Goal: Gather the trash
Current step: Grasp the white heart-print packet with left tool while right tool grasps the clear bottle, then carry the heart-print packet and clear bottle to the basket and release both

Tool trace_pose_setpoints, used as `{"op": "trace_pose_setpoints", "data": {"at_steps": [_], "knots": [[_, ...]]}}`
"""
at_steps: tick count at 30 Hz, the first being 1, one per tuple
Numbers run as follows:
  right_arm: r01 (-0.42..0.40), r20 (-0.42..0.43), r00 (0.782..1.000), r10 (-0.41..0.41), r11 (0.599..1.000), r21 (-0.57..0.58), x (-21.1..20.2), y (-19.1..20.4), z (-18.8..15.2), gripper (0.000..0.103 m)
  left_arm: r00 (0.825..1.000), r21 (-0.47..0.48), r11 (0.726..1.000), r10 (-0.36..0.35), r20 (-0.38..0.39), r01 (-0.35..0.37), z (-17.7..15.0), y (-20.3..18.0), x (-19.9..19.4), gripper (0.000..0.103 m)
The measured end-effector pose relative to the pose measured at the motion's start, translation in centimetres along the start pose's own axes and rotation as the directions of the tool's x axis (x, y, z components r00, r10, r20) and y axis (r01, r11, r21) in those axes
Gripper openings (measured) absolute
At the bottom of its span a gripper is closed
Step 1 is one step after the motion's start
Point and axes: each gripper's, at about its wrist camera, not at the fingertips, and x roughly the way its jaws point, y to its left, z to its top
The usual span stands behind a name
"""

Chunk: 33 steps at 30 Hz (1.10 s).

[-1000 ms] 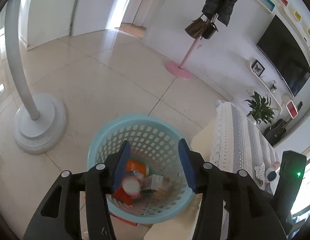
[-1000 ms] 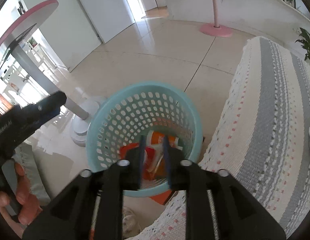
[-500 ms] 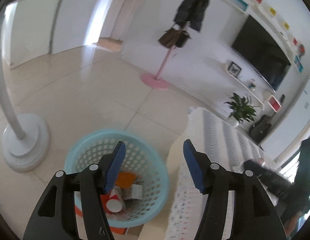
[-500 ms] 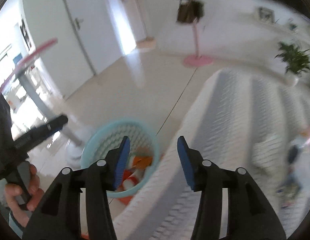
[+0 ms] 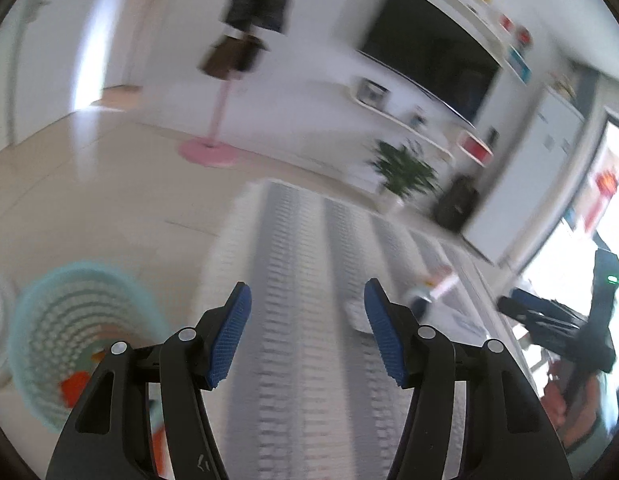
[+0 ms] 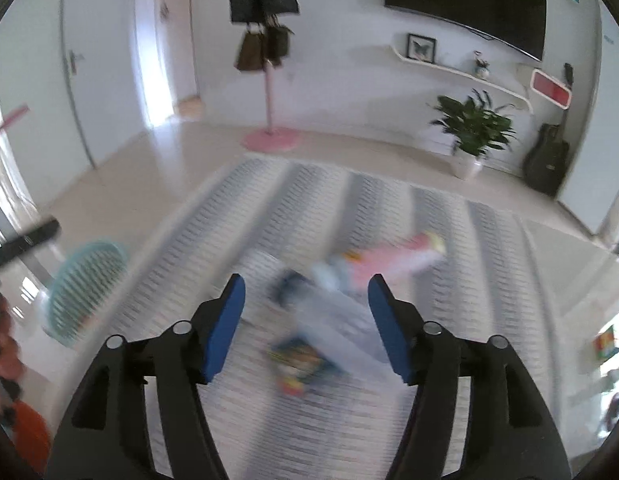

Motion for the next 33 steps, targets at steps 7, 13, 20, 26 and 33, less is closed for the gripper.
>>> {"op": "trace_pose_setpoints", "data": {"at_steps": [7, 13, 20, 26, 33], "knots": [[-0.003, -0.117, 0.993, -0.009, 0.995, -0.097, 4.1, -1.8, -2.2, 0.073, 0.973, 0.066, 0.994, -0.074, -0.219, 0.090, 0.0, -5.9, 9.8, 0.063], [-0.009, -0.117, 0.993, -0.008, 0.990, -0.144, 5.5, -1.9, -2.9, 0.073, 0.934, 0.170, 0.983, -0.007, -0.356, 0.073, -1.8, -6.4, 17.1, 0.062], [-0.097, -0.201, 0.977, 0.066, 0.984, -0.149, 8.2, -2.7, -2.3, 0.073, 0.894, 0.177, 0.981, 0.008, -0.449, 0.080, -3.2, -6.8, 22.1, 0.061], [-0.123, -0.232, 0.969, 0.090, 0.984, -0.128, 9.9, -2.6, -2.2, 0.076, 0.888, 0.293, 0.956, 0.117, -0.444, 0.021, -4.1, -8.2, 23.6, 0.050], [-0.119, -0.271, 0.960, 0.072, 0.980, -0.161, 9.8, -1.3, -2.6, 0.065, 0.903, 0.337, 0.941, 0.120, -0.412, 0.029, -4.0, -8.8, 21.7, 0.020]]}}
